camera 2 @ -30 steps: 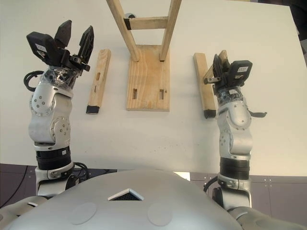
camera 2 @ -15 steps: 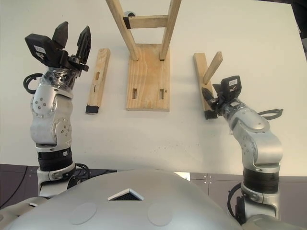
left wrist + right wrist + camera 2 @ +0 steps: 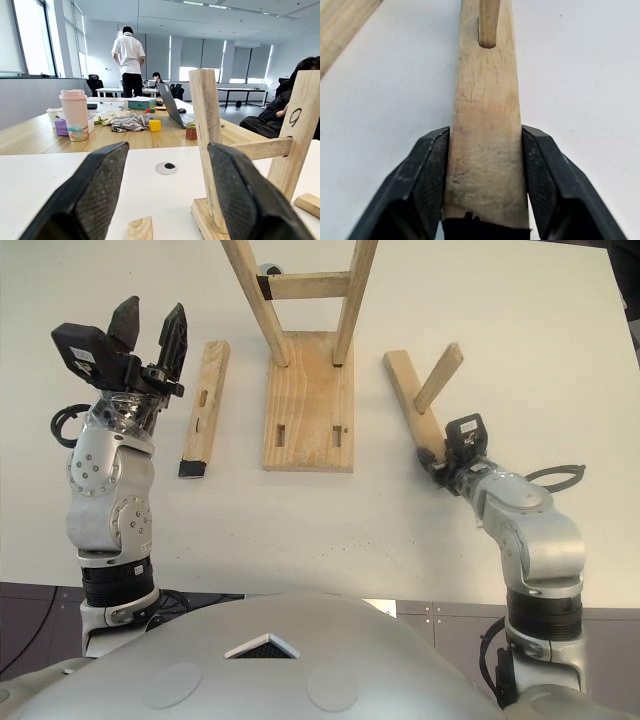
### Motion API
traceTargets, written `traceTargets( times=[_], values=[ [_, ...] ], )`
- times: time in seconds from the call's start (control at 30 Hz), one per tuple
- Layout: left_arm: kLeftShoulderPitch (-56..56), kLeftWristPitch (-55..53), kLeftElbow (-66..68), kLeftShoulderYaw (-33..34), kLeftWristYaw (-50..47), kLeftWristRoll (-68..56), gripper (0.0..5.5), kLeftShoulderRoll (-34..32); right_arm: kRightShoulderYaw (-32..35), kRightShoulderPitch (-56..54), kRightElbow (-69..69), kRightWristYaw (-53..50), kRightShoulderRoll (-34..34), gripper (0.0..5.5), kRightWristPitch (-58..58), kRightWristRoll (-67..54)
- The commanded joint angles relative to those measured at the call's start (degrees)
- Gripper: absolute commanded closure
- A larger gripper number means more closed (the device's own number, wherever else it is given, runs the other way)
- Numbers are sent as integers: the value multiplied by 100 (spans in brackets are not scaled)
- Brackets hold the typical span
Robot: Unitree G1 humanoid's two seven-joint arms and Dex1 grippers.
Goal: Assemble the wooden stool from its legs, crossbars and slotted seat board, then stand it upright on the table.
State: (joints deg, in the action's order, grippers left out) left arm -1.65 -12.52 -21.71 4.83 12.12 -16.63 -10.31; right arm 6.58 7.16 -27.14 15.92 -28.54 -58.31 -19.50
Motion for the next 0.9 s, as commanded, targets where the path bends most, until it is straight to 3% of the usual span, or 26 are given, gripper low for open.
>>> traceTargets(
  times=[0.03,0.2,0.33,0.4,0.57,0.9],
  values=[
    [159,-523,-287,-41,217,-580,262,32,1103,-840,180,-192,924,346,-129,-897],
    [439,-1708,-635,25,471,-2392,262,194,2138,-1814,496,-449,1437,346,228,-1767],
    [881,-2492,-610,250,310,-4046,202,314,2441,-2611,708,13,1180,346,550,-2511],
    [1266,-2868,-387,312,229,-4878,165,334,2415,-2985,820,730,743,347,312,-3142],
    [2082,-3724,200,234,545,-6296,161,-29,1957,-3164,848,2140,-160,347,-665,-4611],
    [2679,-3817,488,261,454,-7216,161,-85,1424,-2958,603,2487,-484,347,-951,-5552]
  ],
)
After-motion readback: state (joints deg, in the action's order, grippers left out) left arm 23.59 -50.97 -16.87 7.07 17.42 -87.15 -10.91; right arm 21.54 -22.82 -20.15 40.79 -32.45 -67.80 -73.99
